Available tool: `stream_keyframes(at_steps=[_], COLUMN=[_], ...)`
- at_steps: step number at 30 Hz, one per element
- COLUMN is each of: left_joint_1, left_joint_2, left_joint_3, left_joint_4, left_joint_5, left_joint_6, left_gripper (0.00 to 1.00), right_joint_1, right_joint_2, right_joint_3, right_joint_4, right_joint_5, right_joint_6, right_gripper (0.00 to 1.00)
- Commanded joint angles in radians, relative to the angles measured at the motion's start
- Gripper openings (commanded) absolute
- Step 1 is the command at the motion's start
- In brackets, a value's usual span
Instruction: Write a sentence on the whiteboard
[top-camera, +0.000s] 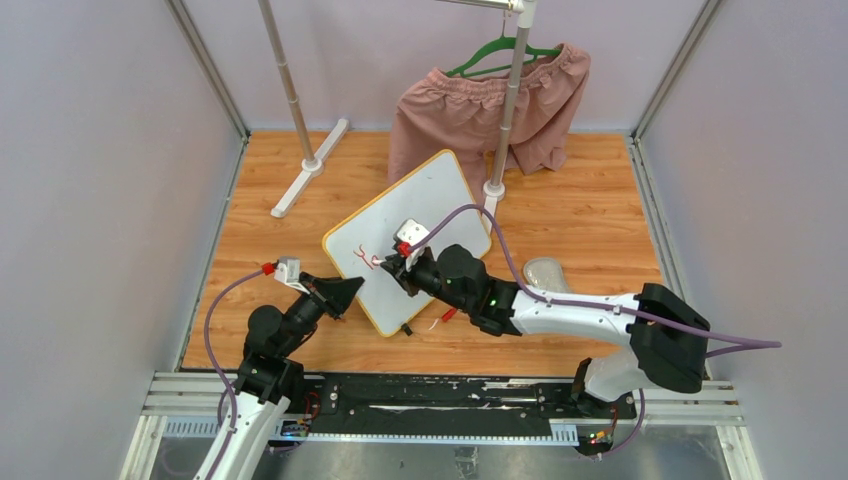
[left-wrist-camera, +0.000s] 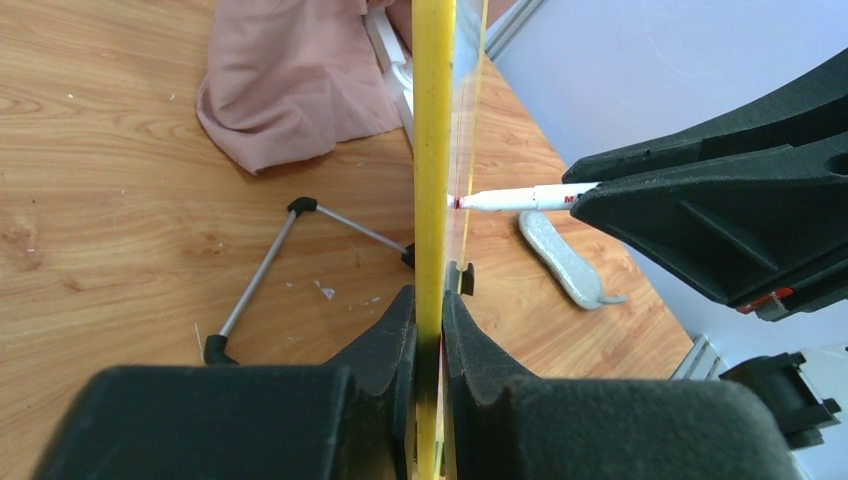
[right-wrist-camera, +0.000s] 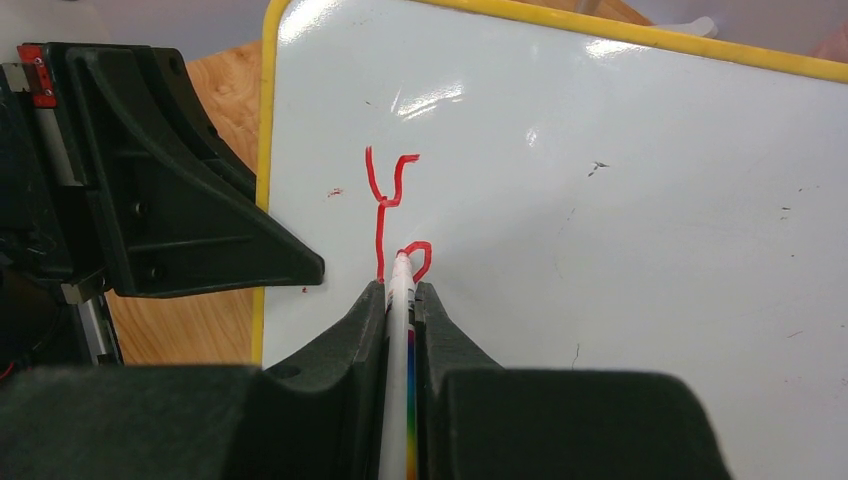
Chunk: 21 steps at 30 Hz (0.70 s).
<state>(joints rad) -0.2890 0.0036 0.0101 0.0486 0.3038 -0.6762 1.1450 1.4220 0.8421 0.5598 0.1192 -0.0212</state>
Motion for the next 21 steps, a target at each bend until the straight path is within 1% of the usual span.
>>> stream_keyframes(at_steps=[1, 4, 8, 21], left_joint_1=[0.006, 0.007, 0.006, 0.006], left_joint_2=[-0.067, -0.067, -0.067, -0.067], left_joint_3=[-0.042, -0.042, -0.042, -0.044], left_joint_4=[-0.099, -0.099, -0.099, -0.096], left_joint_5=[-0.009, -0.007, -0.006, -0.002], left_joint_6=[0.065, 0.065, 0.066, 0.066], left_gripper=[0.0, 0.0, 0.0, 0.0], right_joint_1=[0.007, 0.003, -0.025, -0.048], right_joint_2=[-0.046, -0.091, -0.118, -0.06], right_joint_3=[-0.015, -0.013, 0.0, 0.009], right_joint_4=[0.002, 0.007, -0.013, -0.014], right_joint_5=[0.032, 0.06, 0.05, 0.009], right_joint_6=[0.004, -0.016, -0.022, -0.014], right_gripper=[0.0, 0.0, 0.0, 0.0])
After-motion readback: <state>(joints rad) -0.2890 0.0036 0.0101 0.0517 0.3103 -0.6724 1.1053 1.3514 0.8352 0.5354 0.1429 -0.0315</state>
